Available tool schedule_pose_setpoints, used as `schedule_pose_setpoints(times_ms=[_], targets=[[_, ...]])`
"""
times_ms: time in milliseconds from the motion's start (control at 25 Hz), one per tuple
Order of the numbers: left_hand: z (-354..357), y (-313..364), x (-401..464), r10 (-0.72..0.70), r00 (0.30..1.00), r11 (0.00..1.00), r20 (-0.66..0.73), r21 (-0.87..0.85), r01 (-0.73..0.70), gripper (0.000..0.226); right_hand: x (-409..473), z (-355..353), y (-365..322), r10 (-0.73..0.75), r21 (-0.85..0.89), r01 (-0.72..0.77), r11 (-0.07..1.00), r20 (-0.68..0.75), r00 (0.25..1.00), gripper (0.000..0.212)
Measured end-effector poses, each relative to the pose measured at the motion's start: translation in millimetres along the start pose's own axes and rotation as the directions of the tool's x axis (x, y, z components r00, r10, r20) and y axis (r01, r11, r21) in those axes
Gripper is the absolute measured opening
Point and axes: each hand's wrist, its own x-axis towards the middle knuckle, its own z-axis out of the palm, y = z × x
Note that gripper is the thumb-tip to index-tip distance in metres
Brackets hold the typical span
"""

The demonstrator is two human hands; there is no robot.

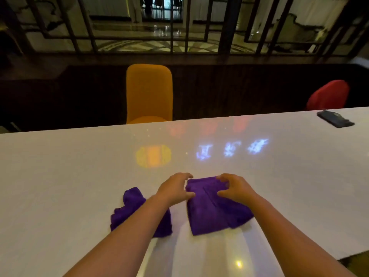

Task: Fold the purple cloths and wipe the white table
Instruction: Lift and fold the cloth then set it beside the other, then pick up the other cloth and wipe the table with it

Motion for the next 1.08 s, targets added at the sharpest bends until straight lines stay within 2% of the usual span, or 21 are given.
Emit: schedule_pose_setpoints(times_ms=[120, 240, 320, 440, 520, 600, 680, 800, 880, 1080], targets=[[47, 17, 25, 0.048, 0.995, 0.997, 0.084, 0.058, -0.053, 0.066, 0, -2, 41, 0.069, -0.088, -0.067, 0.994, 0.009, 0.998, 0.058], [82, 14, 43, 0.010, 0.991, 0.995, 0.132, 0.101, -0.024, 0.069, 5, 14, 65, 0.069, -0.203, -0.064, 0.977, 0.018, 0.997, 0.062], [93, 7, 45, -0.008, 0.997, 0.991, 0.082, 0.136, -0.003, 0.069, 5, 29, 69, 0.038, -0.277, -0.034, 0.960, 0.008, 0.999, 0.061], [101, -1, 45, -0.015, 0.999, 0.983, -0.049, 0.180, 0.023, 0.057, 5, 49, 69, -0.020, -0.366, 0.001, 0.931, -0.049, 0.999, 0.045], [104, 0, 43, -0.033, 0.992, 0.983, -0.123, 0.173, 0.054, 0.042, 5, 55, 65, -0.027, -0.354, -0.012, 0.935, -0.105, 0.994, 0.032], [103, 2, 42, -0.070, 0.988, 0.986, -0.134, 0.141, 0.089, 0.031, 4, 55, 61, -0.017, -0.319, -0.025, 0.948, -0.129, 0.991, 0.024], [94, 1, 42, -0.121, 0.989, 0.989, -0.081, 0.074, 0.127, 0.024, 4, 48, 58, 0.026, -0.247, -0.053, 0.967, -0.111, 0.993, 0.022], [63, -1, 41, -0.173, 0.984, 0.973, 0.028, -0.149, 0.176, 0.022, 8, 25, 46, 0.097, -0.050, -0.100, 0.994, -0.050, 0.994, 0.020], [36, 3, 37, -0.161, 0.987, 0.967, 0.012, -0.197, 0.160, 0.021, 13, 7, 31, 0.074, 0.029, -0.073, 0.997, -0.048, 0.996, 0.017], [-40, 14, 20, -0.118, 0.983, 0.978, -0.142, -0.189, 0.090, 0.021, 25, -30, -38, -0.086, 0.028, 0.089, 0.996, -0.115, 0.990, 0.018]])
